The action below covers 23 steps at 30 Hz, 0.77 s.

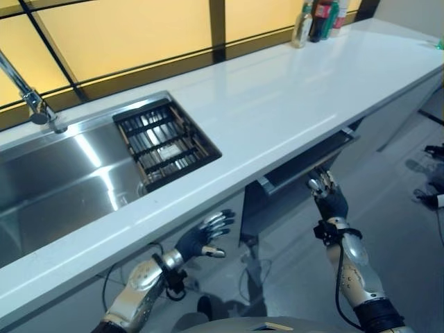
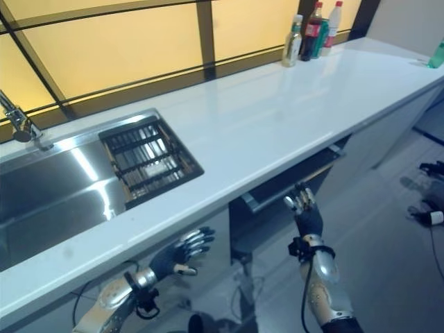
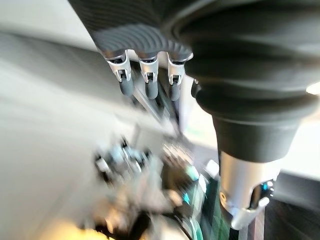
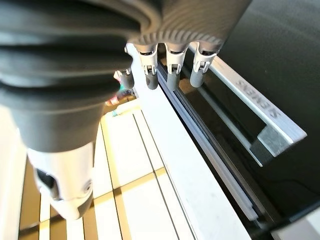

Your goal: Pick up plates and place into dishwasher.

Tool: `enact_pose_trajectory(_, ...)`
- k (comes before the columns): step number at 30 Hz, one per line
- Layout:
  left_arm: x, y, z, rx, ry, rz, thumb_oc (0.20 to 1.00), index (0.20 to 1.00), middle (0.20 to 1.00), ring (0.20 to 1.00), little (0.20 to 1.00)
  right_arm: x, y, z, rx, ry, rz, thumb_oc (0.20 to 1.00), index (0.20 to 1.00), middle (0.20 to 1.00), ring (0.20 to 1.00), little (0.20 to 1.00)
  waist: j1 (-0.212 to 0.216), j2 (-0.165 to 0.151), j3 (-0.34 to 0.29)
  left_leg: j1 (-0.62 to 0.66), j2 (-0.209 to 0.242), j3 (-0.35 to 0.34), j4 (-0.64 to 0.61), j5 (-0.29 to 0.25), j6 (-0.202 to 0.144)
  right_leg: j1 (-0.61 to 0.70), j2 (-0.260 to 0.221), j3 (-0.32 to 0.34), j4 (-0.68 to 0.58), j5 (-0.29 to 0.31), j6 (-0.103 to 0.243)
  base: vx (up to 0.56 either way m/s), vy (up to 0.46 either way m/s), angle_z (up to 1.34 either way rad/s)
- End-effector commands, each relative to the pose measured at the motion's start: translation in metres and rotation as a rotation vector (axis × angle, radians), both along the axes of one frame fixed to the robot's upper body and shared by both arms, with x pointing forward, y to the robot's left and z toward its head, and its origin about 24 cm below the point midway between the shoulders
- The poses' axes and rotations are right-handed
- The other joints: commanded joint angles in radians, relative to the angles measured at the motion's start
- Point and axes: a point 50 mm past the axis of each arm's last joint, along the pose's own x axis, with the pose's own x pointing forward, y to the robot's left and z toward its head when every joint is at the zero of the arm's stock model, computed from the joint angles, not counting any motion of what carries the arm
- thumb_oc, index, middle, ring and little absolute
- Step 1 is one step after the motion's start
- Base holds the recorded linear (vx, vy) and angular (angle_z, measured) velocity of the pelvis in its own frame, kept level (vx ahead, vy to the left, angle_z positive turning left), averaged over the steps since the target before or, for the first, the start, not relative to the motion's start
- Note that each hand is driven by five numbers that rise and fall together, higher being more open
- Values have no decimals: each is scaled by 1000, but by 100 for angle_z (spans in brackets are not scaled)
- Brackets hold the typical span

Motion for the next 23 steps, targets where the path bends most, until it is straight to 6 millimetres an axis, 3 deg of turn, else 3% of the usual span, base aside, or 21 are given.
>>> enact_pose_trajectory(1, 10, -17, 36, -150, -133, -114, 1000, 1000, 1000, 1000, 1000, 20, 5, 35, 4, -180, 16, 1000, 1000, 1000, 1000, 1000, -15, -6, -13, 3, 11, 34, 35, -105, 11, -42, -12, -5, -14, 50, 49, 28, 3, -13)
enact_pose_trajectory(4, 15, -20, 52, -219, -167, -98, 1000, 1000, 1000, 1000, 1000, 19, 8, 35, 1, -189, 13, 1000, 1000, 1000, 1000, 1000, -19, -4, -20, 8, 10, 36, 32, -107, 12, -40, -13, -2, -14, 48, 49, 30, -3, -5)
enact_pose_trajectory(8, 24, -9, 68, -287, -210, 51, 1000, 1000, 1000, 1000, 1000, 15, 12, 36, 0, -209, 12, 1000, 1000, 1000, 1000, 1000, -14, -5, -33, 10, 7, 36, 24, -106, 13, -40, -15, -2, -19, 51, 50, 0, 0, 0)
enact_pose_trajectory(13, 19, 3, 68, -279, -223, 105, 1000, 1000, 1000, 1000, 1000, 9, 16, 40, 12, -241, 28, 1000, 1000, 1000, 1000, 1000, 4, -8, -35, 2, 6, 24, 27, -103, 11, -40, -18, -16, -21, 53, 47, 0, 0, 0)
enact_pose_trajectory(23, 14, -1, 68, -234, -260, 82, 1000, 1000, 1000, 1000, 1000, 8, 19, 37, 19, -246, 61, 1000, 1000, 1000, 1000, 1000, 13, -16, -37, -2, 7, 17, 21, -97, 5, -35, -16, -28, -30, 54, 47, -3, -2, 1)
